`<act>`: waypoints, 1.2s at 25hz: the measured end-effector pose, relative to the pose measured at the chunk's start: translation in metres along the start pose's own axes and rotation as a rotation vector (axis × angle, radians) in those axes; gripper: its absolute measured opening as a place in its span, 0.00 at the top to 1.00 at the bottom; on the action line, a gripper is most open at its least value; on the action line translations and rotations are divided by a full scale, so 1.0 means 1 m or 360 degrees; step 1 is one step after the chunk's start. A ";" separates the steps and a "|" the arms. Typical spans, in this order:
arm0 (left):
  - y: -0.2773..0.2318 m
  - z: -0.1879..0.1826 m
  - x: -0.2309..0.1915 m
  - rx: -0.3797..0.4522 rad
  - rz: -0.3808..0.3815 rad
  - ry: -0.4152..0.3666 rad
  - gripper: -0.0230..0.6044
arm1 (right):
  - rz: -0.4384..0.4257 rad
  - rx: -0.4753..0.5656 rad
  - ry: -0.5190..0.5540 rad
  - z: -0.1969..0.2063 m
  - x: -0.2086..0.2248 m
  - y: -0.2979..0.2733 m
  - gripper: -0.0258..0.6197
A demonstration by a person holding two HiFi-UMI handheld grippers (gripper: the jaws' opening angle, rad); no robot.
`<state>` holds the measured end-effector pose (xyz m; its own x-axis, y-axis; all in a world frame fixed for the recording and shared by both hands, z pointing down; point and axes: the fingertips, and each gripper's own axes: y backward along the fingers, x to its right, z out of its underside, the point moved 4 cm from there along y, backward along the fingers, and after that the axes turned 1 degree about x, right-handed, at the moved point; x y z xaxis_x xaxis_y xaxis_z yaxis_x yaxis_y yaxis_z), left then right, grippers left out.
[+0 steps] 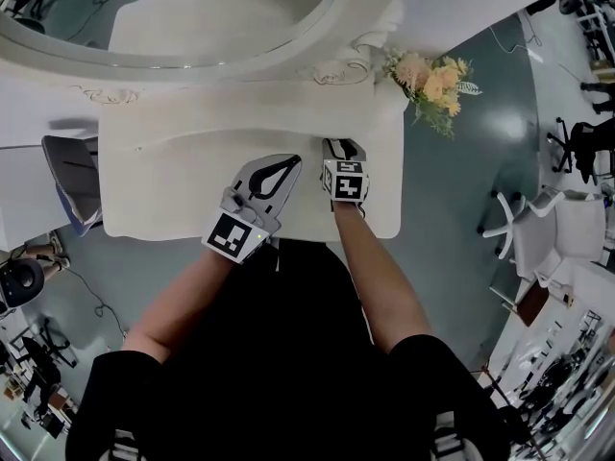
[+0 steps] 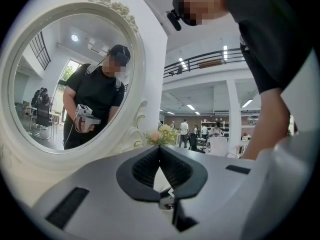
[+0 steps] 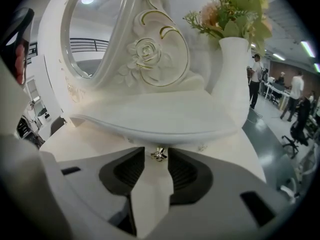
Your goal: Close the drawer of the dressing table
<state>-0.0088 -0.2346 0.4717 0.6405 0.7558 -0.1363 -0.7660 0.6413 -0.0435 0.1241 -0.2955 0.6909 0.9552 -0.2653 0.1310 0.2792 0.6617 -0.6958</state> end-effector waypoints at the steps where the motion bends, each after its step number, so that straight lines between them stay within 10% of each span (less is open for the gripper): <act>1: 0.000 0.001 -0.001 -0.0003 -0.0003 0.0003 0.97 | 0.0008 -0.0001 -0.0001 0.000 0.001 -0.001 0.76; 30: 0.008 0.006 0.016 -0.0026 0.0036 -0.0033 0.97 | 0.0041 -0.0038 -0.0015 0.033 -0.009 0.020 0.81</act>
<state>-0.0043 -0.2162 0.4753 0.6240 0.7726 -0.1169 -0.7809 0.6220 -0.0570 0.1246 -0.2571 0.6992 0.9630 -0.2418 0.1193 0.2522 0.6514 -0.7156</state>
